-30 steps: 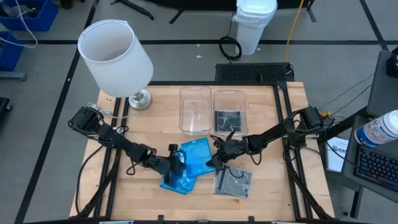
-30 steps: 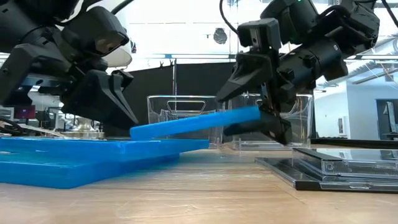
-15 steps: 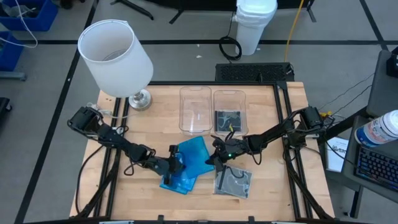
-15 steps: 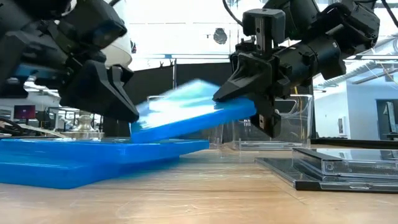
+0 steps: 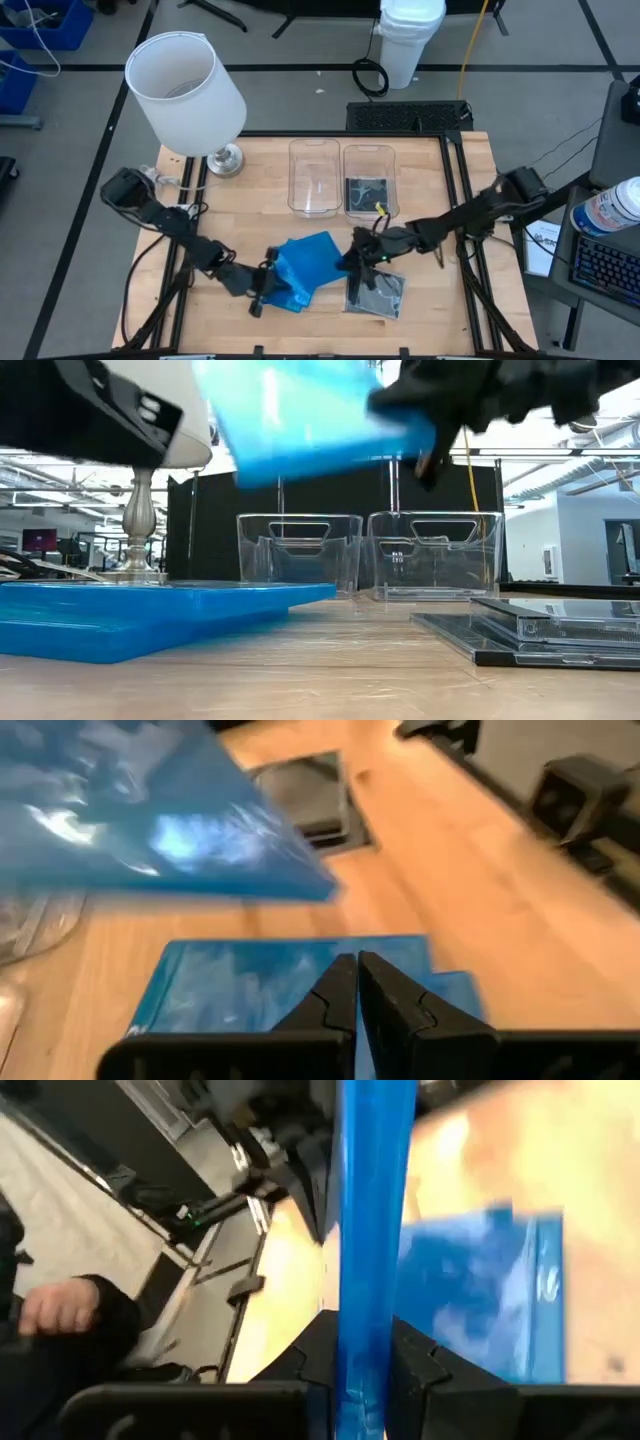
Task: Pick & place jewel cases by type
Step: Put the top blue CD case into the left transparent bin
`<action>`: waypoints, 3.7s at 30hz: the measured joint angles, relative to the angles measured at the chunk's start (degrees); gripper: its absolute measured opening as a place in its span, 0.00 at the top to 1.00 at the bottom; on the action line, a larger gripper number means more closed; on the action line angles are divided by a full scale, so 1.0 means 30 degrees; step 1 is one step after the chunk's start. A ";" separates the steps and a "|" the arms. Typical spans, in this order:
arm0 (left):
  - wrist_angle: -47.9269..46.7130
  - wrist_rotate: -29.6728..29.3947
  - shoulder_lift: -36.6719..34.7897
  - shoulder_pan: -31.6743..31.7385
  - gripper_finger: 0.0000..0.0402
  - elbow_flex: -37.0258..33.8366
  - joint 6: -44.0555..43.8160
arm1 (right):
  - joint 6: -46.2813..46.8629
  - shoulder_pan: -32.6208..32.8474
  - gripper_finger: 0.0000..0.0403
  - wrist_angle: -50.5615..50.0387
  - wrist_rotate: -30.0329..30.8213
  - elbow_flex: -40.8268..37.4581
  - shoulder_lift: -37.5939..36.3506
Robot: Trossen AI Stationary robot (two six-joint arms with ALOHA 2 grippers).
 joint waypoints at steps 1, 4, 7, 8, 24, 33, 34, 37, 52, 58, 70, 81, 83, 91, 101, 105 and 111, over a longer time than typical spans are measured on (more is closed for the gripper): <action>-0.0002 -0.0222 -0.0233 -0.0279 0.97 0.0000 0.0000 | -0.0570 0.0101 0.92 -0.0213 0.0273 0.0000 -0.0610; 0.0137 -0.1071 -0.0643 -0.0909 0.99 0.0007 0.0082 | -0.2143 0.0196 0.92 -0.0416 0.1893 0.0004 -0.2630; 0.0095 -0.1701 -0.0678 -0.1238 0.97 0.0007 0.0096 | -0.3820 -0.0140 0.92 -0.1070 0.3423 0.0024 -0.4508; 0.0095 -0.1838 -0.0695 -0.1273 0.96 0.0007 0.0096 | -0.4320 -0.0377 0.92 -0.1512 0.3846 0.0185 -0.4999; -0.0854 -0.3225 -0.0695 -0.0545 0.99 0.0007 0.0343 | -0.3282 -0.7293 0.91 -1.8705 0.3517 1.1638 -0.1317; -0.1555 -0.3041 -0.0695 -0.0566 0.91 0.0000 0.0299 | 0.0392 -1.0070 0.92 -1.9757 -0.0728 1.1861 0.1171; -0.1596 -0.3044 -0.0695 -0.0561 0.91 0.0000 0.0293 | 0.0707 -1.0284 0.92 -1.9817 -0.0750 1.1861 0.1339; -0.1596 -0.3044 -0.0695 -0.0561 0.93 0.0000 0.0300 | 0.2365 -1.0804 0.92 -1.9637 -0.1086 1.1861 0.1785; -0.2023 -0.3044 -0.0695 -0.0532 0.92 0.0000 -0.0130 | 0.8765 -1.1908 0.89 -1.7766 -0.3296 1.1861 0.4303; -0.2011 -0.3036 -0.0695 -0.0533 0.92 0.0000 -0.0450 | 0.9470 -1.1878 0.93 -1.7615 -0.3585 1.1861 0.4375; -0.2004 -0.3029 -0.0695 -0.0561 0.97 0.0000 -0.0421 | 0.9434 -1.1879 0.90 -1.8178 -0.3637 1.1832 0.5391; -0.2224 -0.3002 -0.0695 -0.0561 0.90 0.0000 -0.0556 | 0.8780 -1.1886 0.84 -1.6215 -0.4222 1.1854 0.6575; -0.2430 -0.2993 -0.0695 -0.0561 0.90 0.0000 -0.0683 | 0.7698 -1.1886 0.82 -1.5589 -0.4210 1.1854 0.6550; -0.2566 -0.2702 -0.0695 -0.0568 0.90 0.0000 -0.1113 | 0.6697 -1.1575 0.72 -1.5322 -0.4248 1.1854 0.6539; -0.2543 -0.2696 -0.0695 -0.0568 0.90 0.0000 -0.0941 | 0.5730 -1.0940 0.55 -1.5837 -0.4283 1.1854 0.6466; -0.2543 -0.2691 -0.0695 -0.0568 0.90 0.0000 -0.1135 | 0.5624 -1.0954 0.51 -1.6532 -0.4276 1.1854 0.6466; -0.2428 -0.2679 -0.0695 -0.0568 0.90 0.0000 -0.1215 | 0.4630 -1.0961 0.46 -1.7552 -0.4689 1.1854 0.6295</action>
